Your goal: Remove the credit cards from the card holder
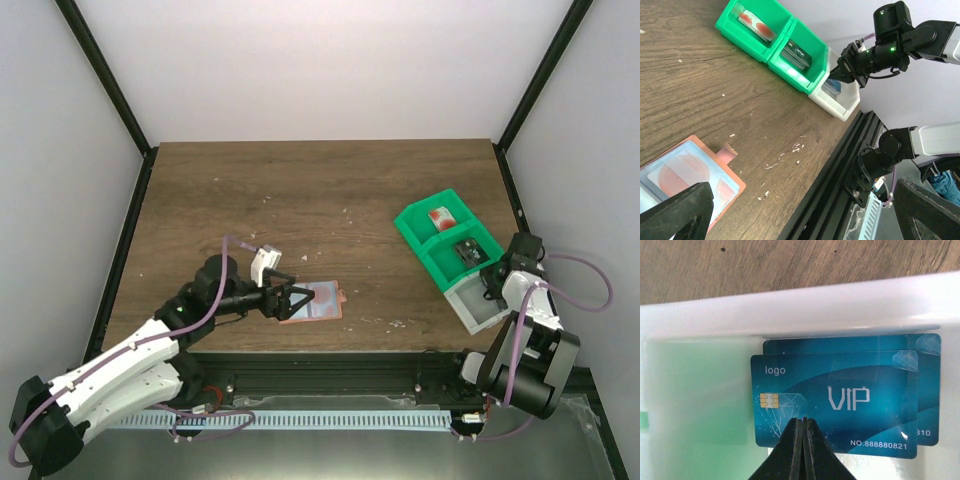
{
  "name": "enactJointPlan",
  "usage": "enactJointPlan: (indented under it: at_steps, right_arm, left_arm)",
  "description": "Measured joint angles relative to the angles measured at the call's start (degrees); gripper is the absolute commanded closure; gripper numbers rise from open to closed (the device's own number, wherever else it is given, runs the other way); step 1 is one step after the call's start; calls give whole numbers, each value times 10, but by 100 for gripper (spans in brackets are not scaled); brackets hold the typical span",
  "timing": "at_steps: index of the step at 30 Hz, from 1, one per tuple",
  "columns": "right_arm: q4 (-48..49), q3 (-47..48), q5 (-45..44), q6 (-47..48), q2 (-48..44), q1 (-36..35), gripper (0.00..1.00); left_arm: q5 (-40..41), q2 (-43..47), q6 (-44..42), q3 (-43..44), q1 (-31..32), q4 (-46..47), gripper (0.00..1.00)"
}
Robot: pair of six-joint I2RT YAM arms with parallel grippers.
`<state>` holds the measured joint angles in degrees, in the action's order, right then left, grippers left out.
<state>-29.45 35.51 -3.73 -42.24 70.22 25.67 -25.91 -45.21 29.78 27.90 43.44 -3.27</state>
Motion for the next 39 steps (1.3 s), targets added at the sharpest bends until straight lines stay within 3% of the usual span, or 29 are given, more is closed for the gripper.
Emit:
enactJointPlan:
  at_steps: [13,33,39]
  right_arm:
    - [8,-71,82,-26,-38,0,100]
    - [72,-36,0,22,18,0,99]
    - [58,-32,14,23,-10,0,100]
  left_arm:
    - [-3,-11,0,0,-3,0,0]
    - [-3,-21,0,0,-10,0,0]
    - [-3,-28,0,0,-12,0,0]
